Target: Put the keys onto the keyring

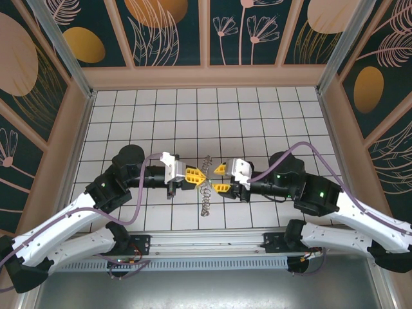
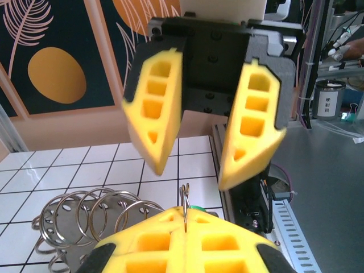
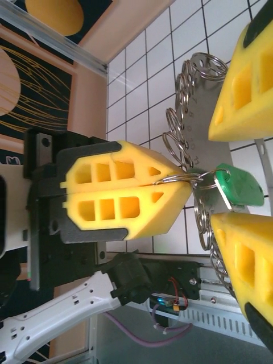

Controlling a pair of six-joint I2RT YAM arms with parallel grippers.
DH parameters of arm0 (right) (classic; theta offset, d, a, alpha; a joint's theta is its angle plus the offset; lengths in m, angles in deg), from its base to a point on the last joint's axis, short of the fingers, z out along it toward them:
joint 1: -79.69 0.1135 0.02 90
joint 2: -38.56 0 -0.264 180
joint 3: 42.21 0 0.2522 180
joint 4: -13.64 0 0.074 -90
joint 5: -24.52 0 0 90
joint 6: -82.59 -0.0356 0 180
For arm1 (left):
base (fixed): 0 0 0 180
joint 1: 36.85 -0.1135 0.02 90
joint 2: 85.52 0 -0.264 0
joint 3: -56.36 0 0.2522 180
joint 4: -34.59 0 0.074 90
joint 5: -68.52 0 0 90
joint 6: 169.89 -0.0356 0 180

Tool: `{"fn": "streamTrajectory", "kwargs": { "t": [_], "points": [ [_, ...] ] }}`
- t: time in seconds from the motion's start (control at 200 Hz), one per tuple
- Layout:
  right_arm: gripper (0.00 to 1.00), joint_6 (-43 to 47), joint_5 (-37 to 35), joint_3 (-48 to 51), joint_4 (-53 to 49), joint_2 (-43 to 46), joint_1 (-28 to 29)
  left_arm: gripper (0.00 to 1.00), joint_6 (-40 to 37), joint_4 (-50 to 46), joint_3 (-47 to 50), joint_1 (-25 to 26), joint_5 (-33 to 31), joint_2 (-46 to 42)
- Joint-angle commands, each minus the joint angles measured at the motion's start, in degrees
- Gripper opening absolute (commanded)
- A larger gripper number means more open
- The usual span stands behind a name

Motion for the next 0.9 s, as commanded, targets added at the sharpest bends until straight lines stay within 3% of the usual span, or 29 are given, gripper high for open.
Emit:
{"fn": "streamTrajectory", "kwargs": {
  "t": [0.0, 0.48, 0.701, 0.801, 0.896],
  "points": [
    [0.3, -0.32, 2.19, 0.36, 3.82, 1.64, 0.09, 0.0, 0.79, 3.73, 0.16, 0.27, 0.96, -0.85],
    [0.24, 0.68, 3.89, 0.4, 5.01, -2.61, -0.4, 0.0, 1.34, 6.01, 0.79, 0.29, 3.33, -1.07],
    [0.1, 0.8, 5.34, 0.98, 6.33, -2.93, -1.04, 0.0, 1.85, 6.5, 1.7, 0.34, 3.46, -1.03],
    [0.0, 0.87, 5.79, 0.94, 6.3, -2.82, -1.16, 0.0, 2.02, 6.5, 2.0, 0.28, 3.42, -1.18],
    [0.0, 1.24, 5.09, 0.75, 5.41, -2.98, -1.17, 0.0, 2.07, 6.0, 1.8, 0.33, 3.11, -1.51]
  ]
}}
